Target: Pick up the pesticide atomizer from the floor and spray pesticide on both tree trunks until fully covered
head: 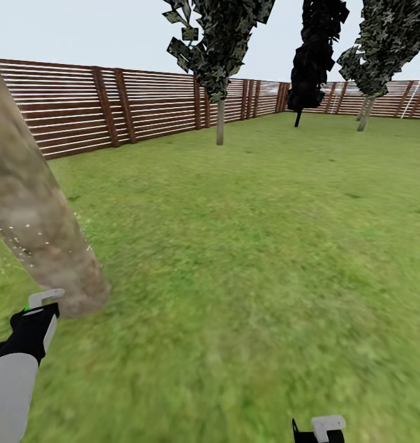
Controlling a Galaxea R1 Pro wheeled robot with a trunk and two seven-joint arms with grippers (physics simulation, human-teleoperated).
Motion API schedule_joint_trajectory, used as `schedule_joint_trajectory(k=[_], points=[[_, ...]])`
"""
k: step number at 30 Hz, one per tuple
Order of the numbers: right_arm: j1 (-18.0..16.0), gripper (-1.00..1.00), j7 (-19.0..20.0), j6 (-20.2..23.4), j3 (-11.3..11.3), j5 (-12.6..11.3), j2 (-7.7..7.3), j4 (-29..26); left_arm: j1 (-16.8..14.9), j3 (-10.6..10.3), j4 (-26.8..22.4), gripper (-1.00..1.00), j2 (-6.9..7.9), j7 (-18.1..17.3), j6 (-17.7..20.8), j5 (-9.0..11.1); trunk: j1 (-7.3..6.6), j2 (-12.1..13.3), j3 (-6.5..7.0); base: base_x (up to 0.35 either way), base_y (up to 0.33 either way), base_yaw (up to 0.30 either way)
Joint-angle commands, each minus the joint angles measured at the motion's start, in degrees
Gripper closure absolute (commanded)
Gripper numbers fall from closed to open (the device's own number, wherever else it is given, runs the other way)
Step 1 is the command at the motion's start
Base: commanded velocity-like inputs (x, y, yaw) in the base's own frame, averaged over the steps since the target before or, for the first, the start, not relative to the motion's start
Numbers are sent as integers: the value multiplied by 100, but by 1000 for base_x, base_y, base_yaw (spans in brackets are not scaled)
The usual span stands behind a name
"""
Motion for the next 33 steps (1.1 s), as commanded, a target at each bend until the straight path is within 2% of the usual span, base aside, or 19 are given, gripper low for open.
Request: schedule_joint_trajectory(k=[1, 7, 16, 22, 24, 28, 33], points=[[-5, -100, -26, -15, -27, 61, 0, 9, -4, 78, -8, 100, -10, -10, 26, -39, 1, -2, -5, 227, -201, 0], [-5, -100, -25, -20, -29, 53, 4, 3, -4, 83, -11, 100, -55, -32, 22, -36, 1, -2, -5, 92, -58, 40], [-5, -100, -26, -21, -29, 52, 5, 3, 49, 86, 1, 100, -75, -94, 31, -46, 1, -2, -5, 0, 0, 269], [-5, -100, -26, -21, -29, 52, 5, 4, 49, 79, -75, 100, -227, -102, 29, -46, 1, -2, -5, 11, 0, 278], [-5, -100, -26, -20, -29, 52, 5, 3, 49, 79, -71, 100, -239, -103, 30, -46, 1, -2, -5, 206, 0, 278], [-5, -100, -26, -21, -29, 52, 4, 6, 49, -123, -69, 100, -317, -96, 31, -51, 1, -2, -5, 326, 0, 278], [-5, -100, -26, -20, -29, 52, 5, 0, 49, -148, -77, 100, -340, -94, 27, -55, 1, -2, -5, 309, -91, 278]])
